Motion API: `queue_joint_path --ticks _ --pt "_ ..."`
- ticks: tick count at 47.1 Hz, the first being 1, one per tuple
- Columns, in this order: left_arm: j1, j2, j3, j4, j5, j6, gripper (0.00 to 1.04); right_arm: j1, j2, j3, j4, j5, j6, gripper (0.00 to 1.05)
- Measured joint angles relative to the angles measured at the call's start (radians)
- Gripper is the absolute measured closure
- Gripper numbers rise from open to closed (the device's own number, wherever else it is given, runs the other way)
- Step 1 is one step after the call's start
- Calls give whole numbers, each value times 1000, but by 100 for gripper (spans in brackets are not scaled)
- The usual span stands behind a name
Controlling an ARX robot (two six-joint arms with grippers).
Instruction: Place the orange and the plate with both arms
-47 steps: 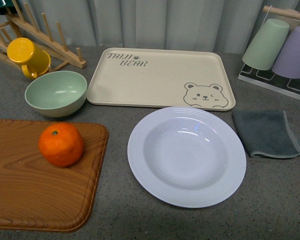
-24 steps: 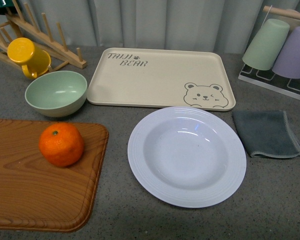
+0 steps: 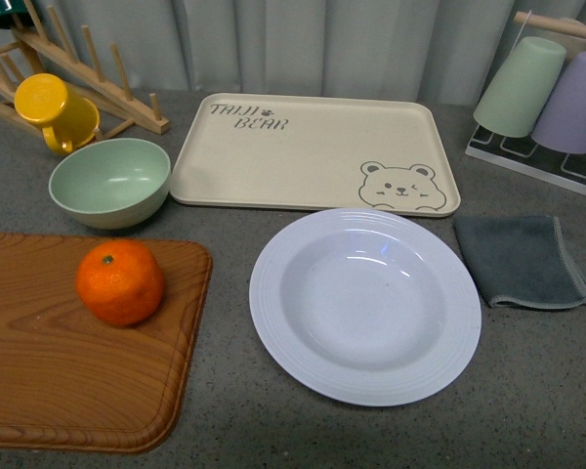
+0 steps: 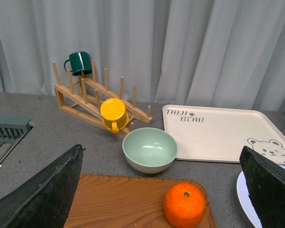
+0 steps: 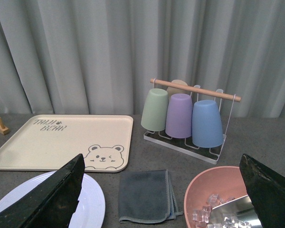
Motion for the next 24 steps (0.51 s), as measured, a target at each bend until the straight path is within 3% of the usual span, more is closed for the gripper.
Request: queue_joint_path --ticks 11,12,13,17,20,24 --pt "0 0 0 0 0 0 6 0 0 0 0 0 0 9" --pt "-8 6 1 -6 -27 -8 6 0 0 0 0 0 0 9" --pt "-39 26 12 -44 -136 -36 6 0 0 0 0 0 0 9" --pt "-109 162 29 -87 -409 -119 6 0 0 0 0 3 0 9" --pt "-113 261 34 -26 -446 -143 6 0 0 0 0 3 0 9" --pt "-110 513 85 152 -394 -171 6 0 0 0 0 2 0 9"
